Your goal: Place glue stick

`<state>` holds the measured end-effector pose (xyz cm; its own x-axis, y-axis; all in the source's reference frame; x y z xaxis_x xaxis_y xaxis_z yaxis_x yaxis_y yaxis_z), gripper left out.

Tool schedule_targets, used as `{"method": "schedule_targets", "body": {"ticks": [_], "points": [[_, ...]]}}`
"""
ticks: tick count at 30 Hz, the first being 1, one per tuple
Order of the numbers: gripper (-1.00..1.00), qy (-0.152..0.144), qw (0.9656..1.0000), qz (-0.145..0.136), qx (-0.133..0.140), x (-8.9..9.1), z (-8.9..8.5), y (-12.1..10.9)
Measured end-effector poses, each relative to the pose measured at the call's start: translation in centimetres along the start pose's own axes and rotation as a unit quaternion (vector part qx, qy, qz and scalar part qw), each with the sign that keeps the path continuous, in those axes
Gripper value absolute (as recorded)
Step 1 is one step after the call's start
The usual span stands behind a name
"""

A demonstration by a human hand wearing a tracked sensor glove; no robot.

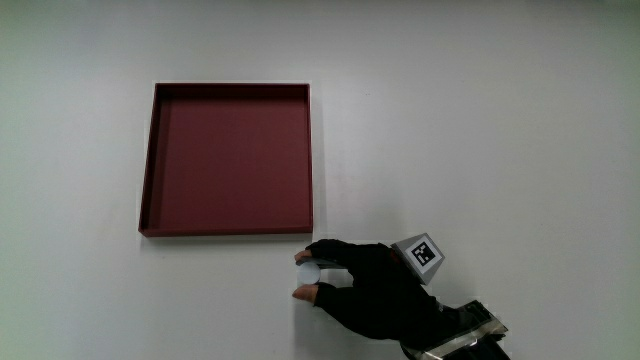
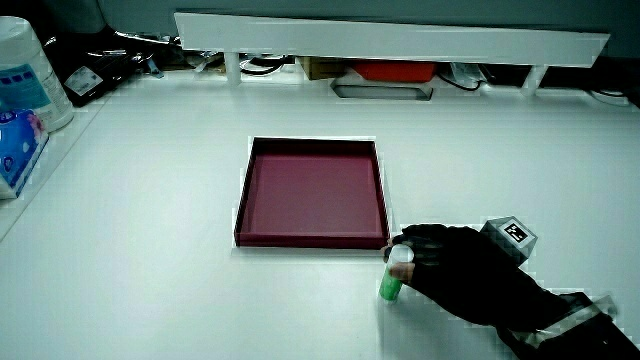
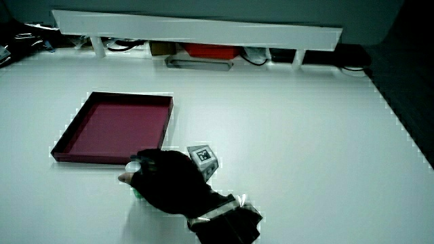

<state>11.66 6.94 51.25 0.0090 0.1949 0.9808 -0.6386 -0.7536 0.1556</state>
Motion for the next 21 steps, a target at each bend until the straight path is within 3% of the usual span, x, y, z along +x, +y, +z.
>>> {"method": "schedule_targets", "body": {"ticks": [9, 13, 21], "points": [[0.00, 0.005, 1.0000, 0.002, 0.000, 0.02, -0.12, -0.15], [-0.15, -0.010, 0.9999, 0.003, -0.003, 0.20, -0.12, -0.14], [-0.46, -0.005, 1.0000, 0.003, 0.000, 0.20, -0.11, -0.24]]}}
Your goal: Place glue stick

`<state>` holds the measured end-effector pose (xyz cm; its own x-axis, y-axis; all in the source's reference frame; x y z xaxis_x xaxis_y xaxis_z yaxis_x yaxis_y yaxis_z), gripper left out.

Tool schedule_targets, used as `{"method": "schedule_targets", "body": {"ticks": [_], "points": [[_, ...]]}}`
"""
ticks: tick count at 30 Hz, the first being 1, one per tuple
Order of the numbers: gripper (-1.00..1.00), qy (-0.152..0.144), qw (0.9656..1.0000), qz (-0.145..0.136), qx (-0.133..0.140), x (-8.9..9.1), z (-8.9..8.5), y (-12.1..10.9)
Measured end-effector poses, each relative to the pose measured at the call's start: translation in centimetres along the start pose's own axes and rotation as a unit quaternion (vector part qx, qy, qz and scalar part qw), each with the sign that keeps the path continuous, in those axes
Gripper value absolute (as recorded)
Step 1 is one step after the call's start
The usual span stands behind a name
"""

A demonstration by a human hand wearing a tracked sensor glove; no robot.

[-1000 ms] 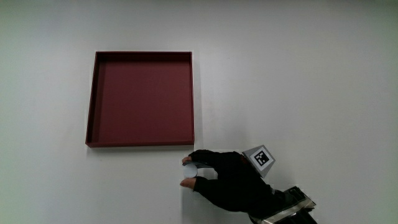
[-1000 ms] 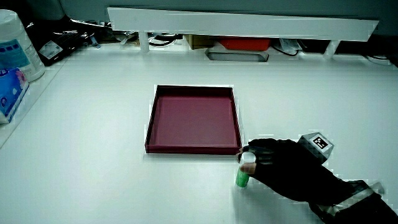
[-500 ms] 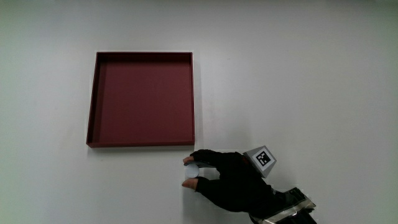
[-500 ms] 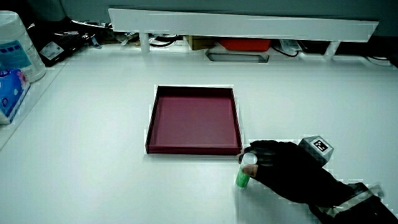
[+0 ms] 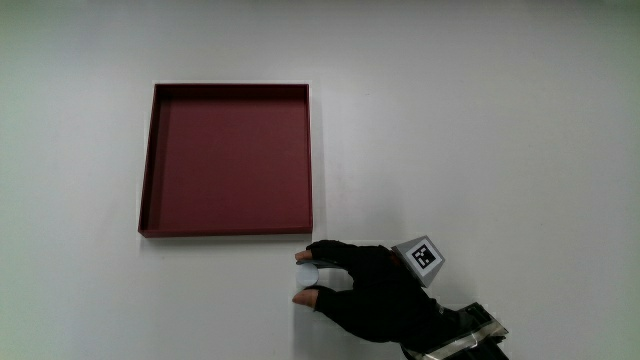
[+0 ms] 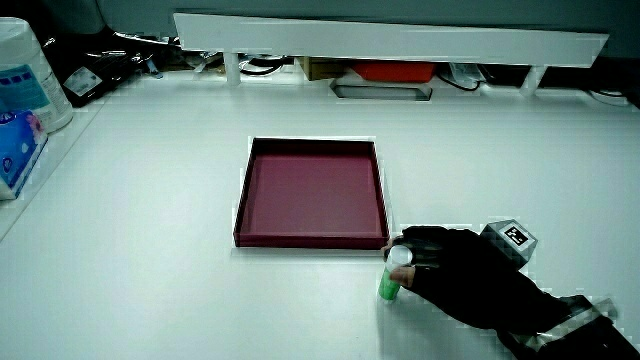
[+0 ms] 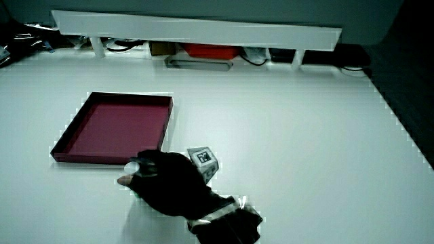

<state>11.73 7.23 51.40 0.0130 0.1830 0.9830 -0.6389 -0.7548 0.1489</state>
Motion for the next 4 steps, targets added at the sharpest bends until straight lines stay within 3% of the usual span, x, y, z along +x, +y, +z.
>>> {"method": "schedule_targets", "body": {"ticks": [4], "points": [[-0.62, 0.012, 0.9999, -0.002, 0.006, -0.24, 0.18, -0.23]]}}
